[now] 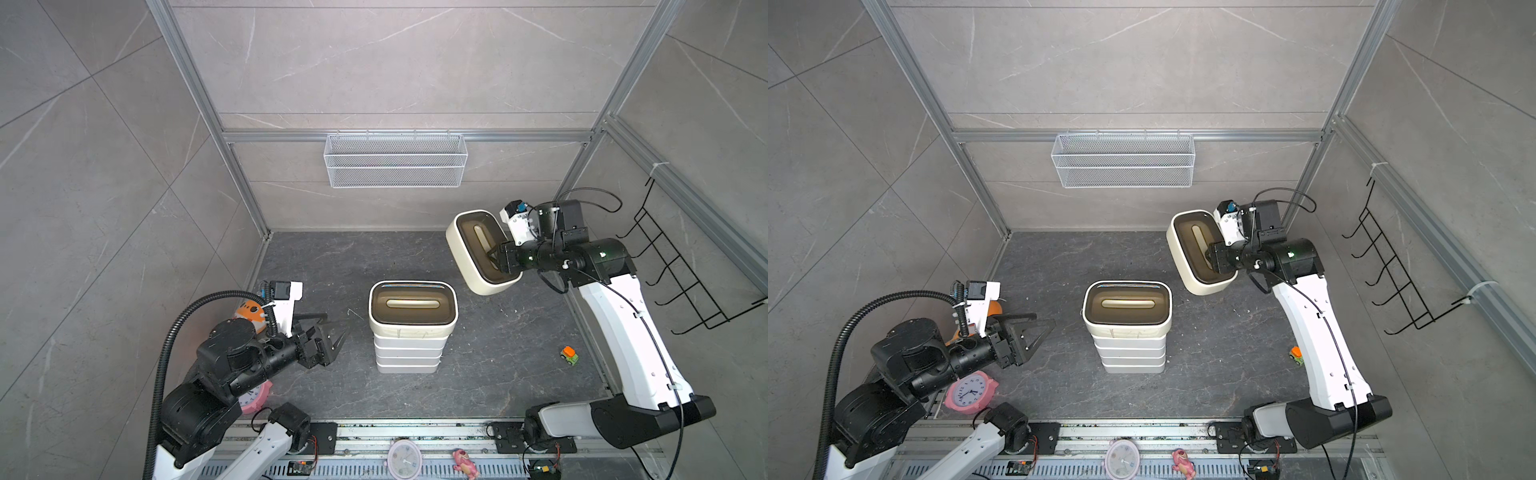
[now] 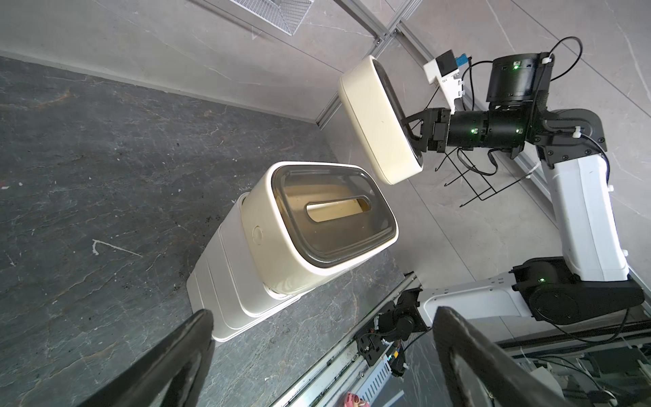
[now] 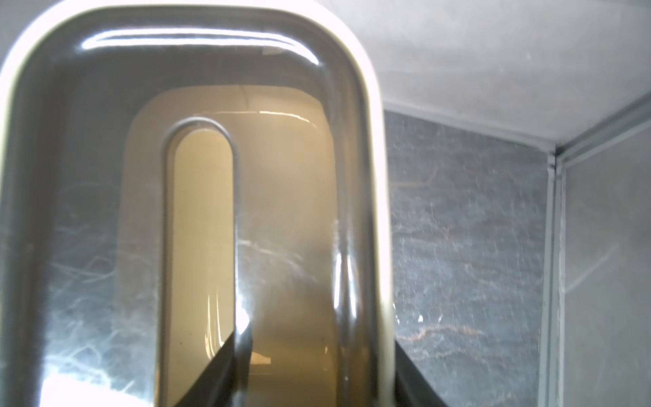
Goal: Stack the tissue boxes
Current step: Pick up the tissue box from the center of the board, then place the tissue box at the tissue box.
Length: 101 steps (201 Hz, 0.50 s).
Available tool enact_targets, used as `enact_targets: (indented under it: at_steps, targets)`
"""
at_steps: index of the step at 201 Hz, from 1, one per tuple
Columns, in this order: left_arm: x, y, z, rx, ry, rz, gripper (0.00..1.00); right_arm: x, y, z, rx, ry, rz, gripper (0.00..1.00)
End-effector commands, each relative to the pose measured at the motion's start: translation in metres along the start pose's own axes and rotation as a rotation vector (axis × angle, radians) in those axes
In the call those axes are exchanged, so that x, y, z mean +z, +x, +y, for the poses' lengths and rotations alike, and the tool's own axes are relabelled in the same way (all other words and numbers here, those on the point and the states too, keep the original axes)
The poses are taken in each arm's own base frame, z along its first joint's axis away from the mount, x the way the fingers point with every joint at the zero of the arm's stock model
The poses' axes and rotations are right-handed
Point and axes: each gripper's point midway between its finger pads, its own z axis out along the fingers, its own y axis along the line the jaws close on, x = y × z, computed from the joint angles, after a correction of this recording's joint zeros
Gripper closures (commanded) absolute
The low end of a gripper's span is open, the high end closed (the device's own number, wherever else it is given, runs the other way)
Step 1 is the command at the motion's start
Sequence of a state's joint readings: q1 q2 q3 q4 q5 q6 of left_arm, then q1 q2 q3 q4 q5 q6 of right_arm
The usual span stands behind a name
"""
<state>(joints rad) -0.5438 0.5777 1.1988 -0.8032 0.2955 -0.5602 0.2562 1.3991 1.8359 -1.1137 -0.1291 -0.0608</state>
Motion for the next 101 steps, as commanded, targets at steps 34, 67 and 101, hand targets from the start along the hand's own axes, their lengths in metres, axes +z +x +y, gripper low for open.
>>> enact_targets:
  at_steps: [34, 67, 101]
  targets:
    - [-0.002, -0.013, -0.018, 0.001, 0.063, -0.020, 0.00, -0.022, -0.015, 0.049, -0.186, -0.164, -0.012, 0.55]
    - [0.001, -0.015, -0.019, -0.020, 0.074, -0.021, 0.00, -0.032, -0.026, 0.077, -0.309, -0.249, -0.021, 0.56]
    - [0.001, -0.017, -0.023, -0.034, 0.094, -0.030, 0.00, -0.041, -0.035, 0.100, -0.395, -0.333, -0.034, 0.56]
